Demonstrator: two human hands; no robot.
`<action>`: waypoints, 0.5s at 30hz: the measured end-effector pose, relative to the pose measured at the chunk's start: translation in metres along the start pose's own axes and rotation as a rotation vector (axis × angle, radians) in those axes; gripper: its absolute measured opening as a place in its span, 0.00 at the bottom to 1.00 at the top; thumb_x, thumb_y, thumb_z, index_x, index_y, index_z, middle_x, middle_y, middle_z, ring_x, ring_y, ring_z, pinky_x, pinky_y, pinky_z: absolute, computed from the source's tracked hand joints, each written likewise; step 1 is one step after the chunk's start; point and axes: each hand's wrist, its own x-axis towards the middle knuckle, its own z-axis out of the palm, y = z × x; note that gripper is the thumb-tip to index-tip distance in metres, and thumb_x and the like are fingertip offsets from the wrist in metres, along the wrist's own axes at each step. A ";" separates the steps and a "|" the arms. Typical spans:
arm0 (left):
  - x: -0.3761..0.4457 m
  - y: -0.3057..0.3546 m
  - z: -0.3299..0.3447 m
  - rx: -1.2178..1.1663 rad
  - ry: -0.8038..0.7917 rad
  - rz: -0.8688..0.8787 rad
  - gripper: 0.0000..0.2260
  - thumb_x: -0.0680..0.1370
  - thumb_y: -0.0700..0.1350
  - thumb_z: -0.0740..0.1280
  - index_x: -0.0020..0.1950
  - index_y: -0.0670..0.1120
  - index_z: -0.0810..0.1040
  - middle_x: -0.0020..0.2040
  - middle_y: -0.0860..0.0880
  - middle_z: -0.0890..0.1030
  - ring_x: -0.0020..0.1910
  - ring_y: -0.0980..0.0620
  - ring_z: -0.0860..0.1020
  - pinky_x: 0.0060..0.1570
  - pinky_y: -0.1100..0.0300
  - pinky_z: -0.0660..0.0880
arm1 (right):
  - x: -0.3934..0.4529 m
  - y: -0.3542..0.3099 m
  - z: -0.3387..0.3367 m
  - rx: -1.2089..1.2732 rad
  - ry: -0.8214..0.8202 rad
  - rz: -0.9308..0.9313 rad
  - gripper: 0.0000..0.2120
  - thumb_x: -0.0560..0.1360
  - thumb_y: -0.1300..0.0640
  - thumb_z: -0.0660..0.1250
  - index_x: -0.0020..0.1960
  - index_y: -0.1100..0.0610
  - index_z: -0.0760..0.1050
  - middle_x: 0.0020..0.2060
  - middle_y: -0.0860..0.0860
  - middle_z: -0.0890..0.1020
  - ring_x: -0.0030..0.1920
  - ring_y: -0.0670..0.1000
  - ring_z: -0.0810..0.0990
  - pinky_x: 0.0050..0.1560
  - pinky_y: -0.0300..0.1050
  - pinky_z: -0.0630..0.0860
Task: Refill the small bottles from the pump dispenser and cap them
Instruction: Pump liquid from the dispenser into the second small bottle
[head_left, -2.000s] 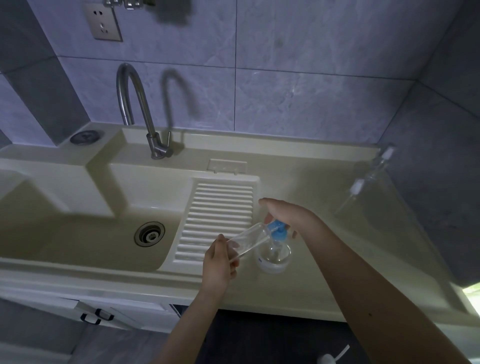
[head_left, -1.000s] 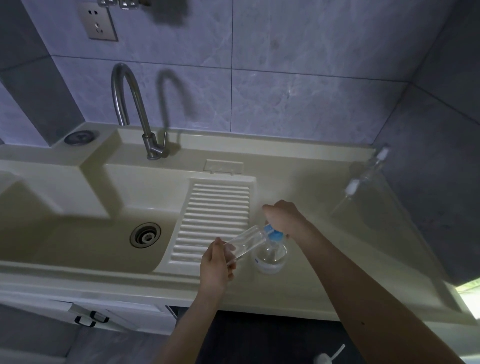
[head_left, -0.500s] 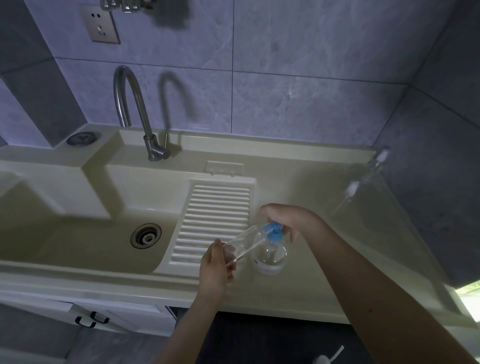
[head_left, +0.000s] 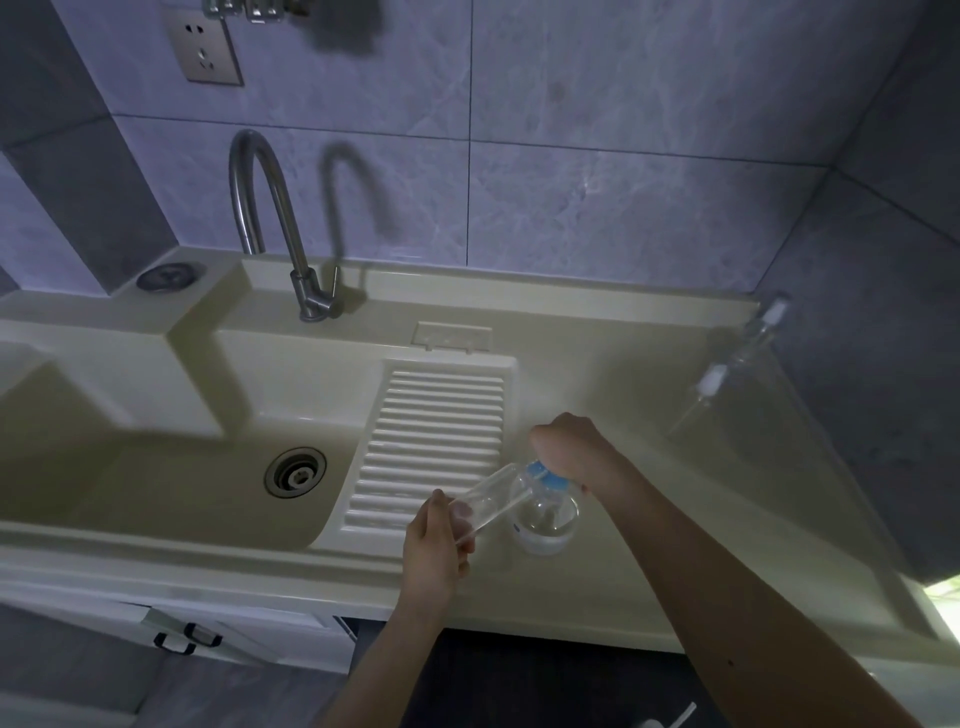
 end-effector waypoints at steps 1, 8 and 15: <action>0.000 0.000 0.000 -0.001 -0.001 0.003 0.19 0.83 0.49 0.51 0.43 0.40 0.74 0.26 0.48 0.69 0.19 0.59 0.65 0.23 0.64 0.61 | -0.001 0.000 0.000 0.030 -0.004 -0.014 0.12 0.77 0.61 0.55 0.34 0.59 0.64 0.34 0.53 0.69 0.34 0.54 0.70 0.34 0.43 0.68; -0.002 0.003 0.001 -0.018 -0.005 0.016 0.20 0.83 0.50 0.51 0.43 0.40 0.76 0.26 0.48 0.69 0.21 0.58 0.66 0.24 0.64 0.62 | -0.005 -0.010 -0.012 0.133 -0.256 0.162 0.22 0.78 0.50 0.56 0.65 0.64 0.67 0.61 0.61 0.72 0.59 0.63 0.73 0.58 0.56 0.71; -0.002 0.005 0.000 -0.012 0.010 0.033 0.20 0.83 0.50 0.51 0.41 0.40 0.74 0.26 0.48 0.70 0.21 0.57 0.66 0.23 0.65 0.62 | -0.006 -0.010 -0.010 0.103 -0.253 0.135 0.20 0.79 0.50 0.54 0.67 0.59 0.66 0.60 0.61 0.72 0.63 0.63 0.71 0.61 0.59 0.70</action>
